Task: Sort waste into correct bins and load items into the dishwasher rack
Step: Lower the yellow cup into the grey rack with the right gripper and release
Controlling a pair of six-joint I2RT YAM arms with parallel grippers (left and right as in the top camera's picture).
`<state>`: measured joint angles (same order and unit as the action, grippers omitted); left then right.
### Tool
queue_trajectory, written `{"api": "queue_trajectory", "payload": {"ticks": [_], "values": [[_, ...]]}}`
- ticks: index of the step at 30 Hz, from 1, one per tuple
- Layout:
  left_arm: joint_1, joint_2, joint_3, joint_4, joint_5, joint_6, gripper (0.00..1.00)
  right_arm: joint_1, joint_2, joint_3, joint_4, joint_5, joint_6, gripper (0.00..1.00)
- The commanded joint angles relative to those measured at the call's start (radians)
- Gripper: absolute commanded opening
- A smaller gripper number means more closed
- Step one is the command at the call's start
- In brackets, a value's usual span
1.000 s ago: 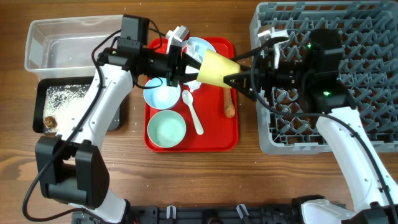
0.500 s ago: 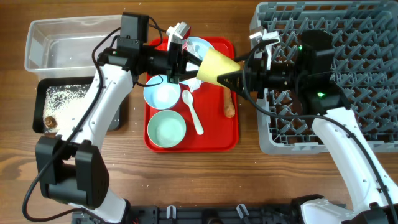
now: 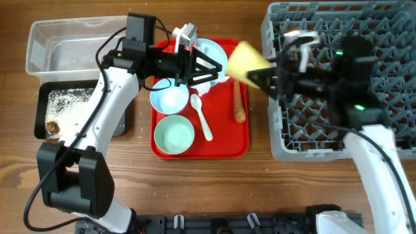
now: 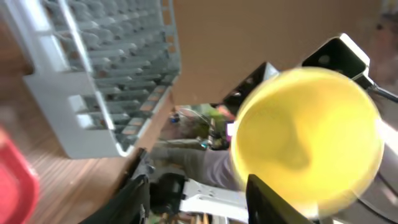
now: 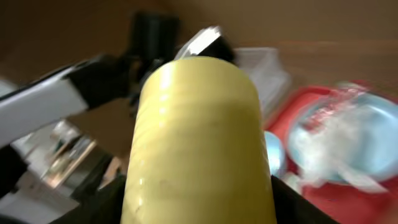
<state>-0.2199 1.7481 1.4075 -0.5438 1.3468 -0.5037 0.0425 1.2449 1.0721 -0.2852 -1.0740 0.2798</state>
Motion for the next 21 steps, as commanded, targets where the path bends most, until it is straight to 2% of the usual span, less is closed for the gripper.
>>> {"api": "queue_trajectory", "payload": {"ticks": [1, 5, 7, 12, 18, 21], "values": [[0.0, -0.02, 0.01, -0.024, -0.211, 0.057, 0.56, -0.12, -0.113, 0.013, -0.159, 0.164, -0.069, 0.51], [-0.001, -0.02, 0.01, -0.102, -0.437, 0.085, 0.58, -0.184, -0.206, 0.031, -0.423, 0.455, -0.101, 0.49], [-0.001, -0.02, 0.01, -0.169, -0.604, 0.085, 0.59, -0.183, -0.228, 0.08, -0.584, 0.628, -0.121, 0.46], [-0.001, -0.018, 0.01, -0.252, -0.779, 0.086, 0.64, -0.183, -0.153, 0.297, -0.955, 0.95, -0.123, 0.47], [-0.001, -0.018, 0.01, -0.304, -0.885, 0.085, 0.63, -0.175, 0.06, 0.348, -1.132, 0.977, -0.156, 0.51], [-0.001, -0.018, 0.01, -0.318, -0.904, 0.085, 0.63, -0.147, 0.178, 0.348, -1.153, 0.946, -0.173, 0.53]]}}
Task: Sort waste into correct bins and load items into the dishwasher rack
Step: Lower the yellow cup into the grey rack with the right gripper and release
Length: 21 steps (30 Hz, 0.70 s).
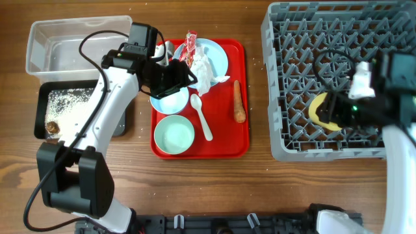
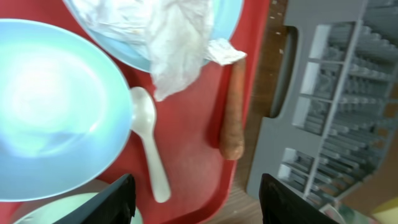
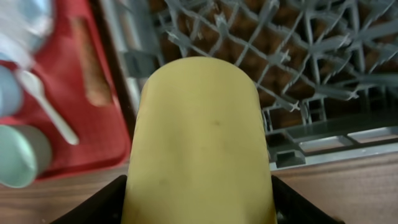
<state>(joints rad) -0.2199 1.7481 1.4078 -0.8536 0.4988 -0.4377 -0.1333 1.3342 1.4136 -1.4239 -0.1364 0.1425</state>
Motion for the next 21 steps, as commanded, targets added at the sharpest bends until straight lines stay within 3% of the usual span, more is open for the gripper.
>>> {"api": "queue_trajectory", "payload": {"ticks": [1, 7, 14, 18, 21], "values": [[-0.001, -0.018, 0.01, -0.01, -0.055, 0.019, 0.63, 0.047, 0.128, 0.005, -0.024, 0.009, -0.035, 0.54], [-0.001, -0.018, 0.01, -0.015, -0.056, 0.019, 0.63, 0.129, 0.286, -0.023, -0.011, 0.015, -0.031, 0.59], [-0.001, -0.018, 0.01, -0.016, -0.055, 0.012, 0.62, 0.143, 0.329, -0.08, 0.002, 0.103, 0.018, 0.67], [-0.001, -0.018, 0.01, -0.016, -0.055, 0.012, 0.63, 0.143, 0.329, -0.077, 0.027, 0.103, 0.013, 0.9], [-0.001, -0.018, 0.01, -0.018, -0.055, 0.012, 0.65, 0.143, 0.329, -0.013, 0.031, 0.099, 0.014, 0.93]]}}
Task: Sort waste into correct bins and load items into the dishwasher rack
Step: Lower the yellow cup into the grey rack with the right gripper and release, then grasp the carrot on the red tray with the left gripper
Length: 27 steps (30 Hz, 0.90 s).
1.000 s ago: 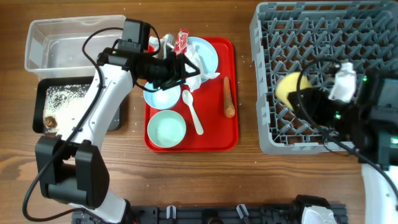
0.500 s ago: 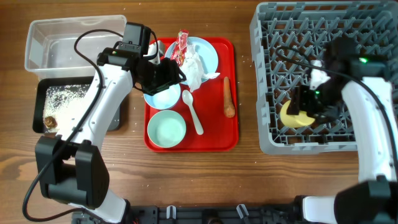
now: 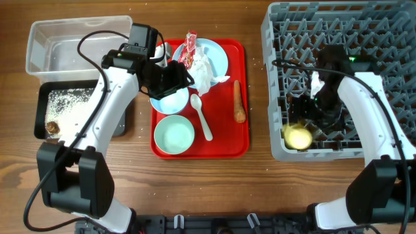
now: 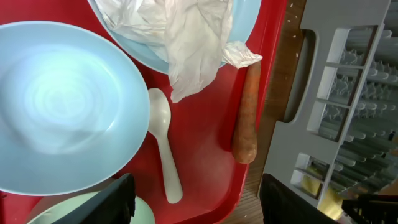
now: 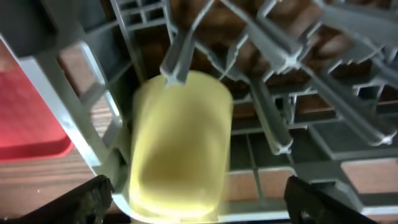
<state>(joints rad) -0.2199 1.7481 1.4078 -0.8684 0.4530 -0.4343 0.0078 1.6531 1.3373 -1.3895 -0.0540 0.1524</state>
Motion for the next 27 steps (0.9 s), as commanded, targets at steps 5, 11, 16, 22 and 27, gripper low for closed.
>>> {"api": "queue_trajectory", "payload": {"ticks": [5, 11, 16, 22, 27], "values": [[-0.001, -0.018, 0.01, -0.01, -0.01, 0.009, 0.66, 0.002, 0.01, 0.365, -0.101, -0.049, -0.033, 0.9], [-0.003, -0.017, 0.01, -0.039, -0.01, 0.018, 0.68, 0.072, 0.002, 0.482, -0.092, -0.204, -0.074, 0.87], [-0.034, -0.019, 0.01, -0.046, -0.061, 0.043, 0.63, 0.212, 0.003, 0.48, 0.007, -0.209, -0.072, 0.86], [-0.067, -0.057, 0.01, -0.046, -0.112, 0.092, 0.6, 0.258, -0.003, 0.481, 0.047, -0.129, 0.014, 0.84], [-0.2, -0.06, 0.01, -0.042, -0.257, 0.09, 0.62, 0.159, -0.042, 0.481, 0.046, -0.124, 0.031, 0.84]]}}
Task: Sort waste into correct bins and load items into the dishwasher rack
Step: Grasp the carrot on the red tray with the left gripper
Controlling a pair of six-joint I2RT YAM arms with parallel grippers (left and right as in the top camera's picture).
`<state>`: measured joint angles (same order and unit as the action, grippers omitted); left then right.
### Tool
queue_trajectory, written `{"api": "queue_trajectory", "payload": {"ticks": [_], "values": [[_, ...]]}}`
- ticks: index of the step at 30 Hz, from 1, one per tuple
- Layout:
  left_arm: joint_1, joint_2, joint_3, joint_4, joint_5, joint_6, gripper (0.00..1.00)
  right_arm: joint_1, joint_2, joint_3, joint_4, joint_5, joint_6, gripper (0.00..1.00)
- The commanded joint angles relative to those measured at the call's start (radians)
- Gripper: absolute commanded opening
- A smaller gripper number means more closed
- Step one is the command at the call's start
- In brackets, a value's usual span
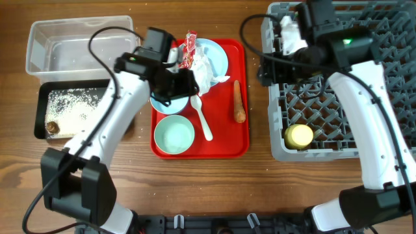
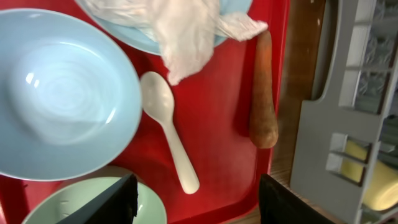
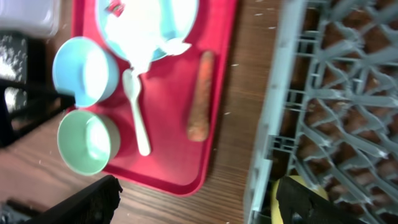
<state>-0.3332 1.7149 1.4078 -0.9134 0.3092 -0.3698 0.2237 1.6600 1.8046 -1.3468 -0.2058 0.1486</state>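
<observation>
A yellow cup (image 1: 299,136) sits in the front left corner of the grey dishwasher rack (image 1: 390,58); it also shows as the yellow cup (image 3: 292,200). My right gripper (image 1: 265,70) hangs open and empty over the rack's left edge. On the red tray (image 1: 229,146) lie a blue bowl (image 2: 62,106), a green bowl (image 1: 174,135), a white spoon (image 2: 169,137), a carrot (image 2: 263,93) and a blue plate (image 1: 220,55) carrying crumpled tissue (image 2: 180,25) and a red wrapper (image 1: 190,42). My left gripper (image 1: 177,84) is open above the blue bowl.
A clear plastic bin (image 1: 75,42) stands at the back left. In front of it is a black tray (image 1: 75,110) with crumbs and a brown scrap. A strip of bare wooden table (image 1: 259,117) separates the red tray from the rack.
My right gripper has left the rack's front left corner and now hangs open higher, at the rack's left edge. The yellow cup stays in that corner. My left gripper shifted slightly right over the tray.
My right gripper held the yellow cup in the air between tray and rack, with the left gripper close by. Then it held the cup over the rack while the left gripper was over the blue bowl. Then the cup sat in the rack between open fingers; now it stands alone.
</observation>
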Motion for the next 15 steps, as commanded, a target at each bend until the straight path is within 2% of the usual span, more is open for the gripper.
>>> {"api": "queue_trajectory", "payload": {"ticks": [1, 5, 8, 15], "values": [[-0.131, -0.026, 0.01, 0.012, -0.162, 0.026, 0.64, -0.095, -0.064, 0.013, 0.001, 0.028, 0.035, 0.84], [-0.25, -0.024, 0.01, 0.042, -0.304, -0.02, 0.68, -0.279, -0.121, 0.013, -0.05, 0.028, 0.01, 0.88], [-0.274, -0.013, 0.01, 0.074, -0.326, -0.039, 0.68, -0.364, -0.127, 0.013, -0.079, 0.024, 0.008, 0.89], [-0.319, 0.072, 0.01, 0.195, -0.326, -0.092, 0.67, -0.392, -0.127, 0.013, -0.09, 0.025, -0.018, 0.9]]}}
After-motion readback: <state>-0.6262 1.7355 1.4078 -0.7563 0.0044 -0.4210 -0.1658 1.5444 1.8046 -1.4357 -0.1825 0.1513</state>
